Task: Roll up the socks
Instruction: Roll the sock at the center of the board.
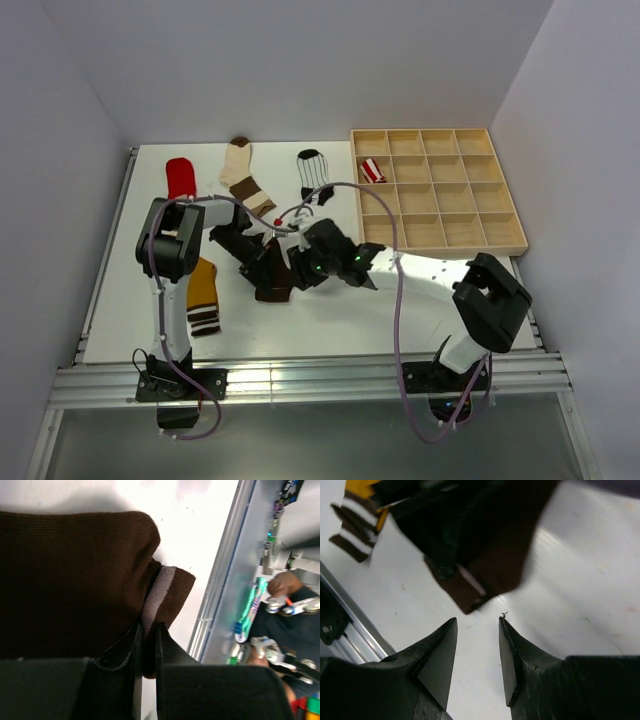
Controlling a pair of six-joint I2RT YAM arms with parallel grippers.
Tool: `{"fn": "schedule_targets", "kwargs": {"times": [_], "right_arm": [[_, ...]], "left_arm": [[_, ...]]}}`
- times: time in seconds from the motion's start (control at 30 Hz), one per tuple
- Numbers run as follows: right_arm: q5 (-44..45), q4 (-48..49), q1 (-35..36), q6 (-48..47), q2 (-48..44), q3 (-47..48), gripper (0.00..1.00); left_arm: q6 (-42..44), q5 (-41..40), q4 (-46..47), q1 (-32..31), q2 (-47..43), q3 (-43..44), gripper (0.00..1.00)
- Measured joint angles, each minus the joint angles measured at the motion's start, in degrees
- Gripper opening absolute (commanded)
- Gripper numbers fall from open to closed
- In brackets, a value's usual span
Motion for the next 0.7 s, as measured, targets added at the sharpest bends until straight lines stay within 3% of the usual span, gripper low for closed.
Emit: {"fn": "schedule_targets", "kwargs": {"times": [0.23,0.43,0.7], "right_arm": [[8.0,-2.3,12.1,-10.3,8.7,10.3,0.47],[14.5,-4.7,15.5,-16.3,16.1,13.3,0.50],[16.9,-5.1,17.6,-20.5,17.3,13.3,0.51]], "left_arm": [[-2.4,-0.2,-4.2,0.0,3.3,2.6,0.00],[-4.0,-0.6,-6.4,0.0,4.7,3.0,0.00],[-2.8,-1.1,-11.5,0.0,8.3,5.5,0.00]]}}
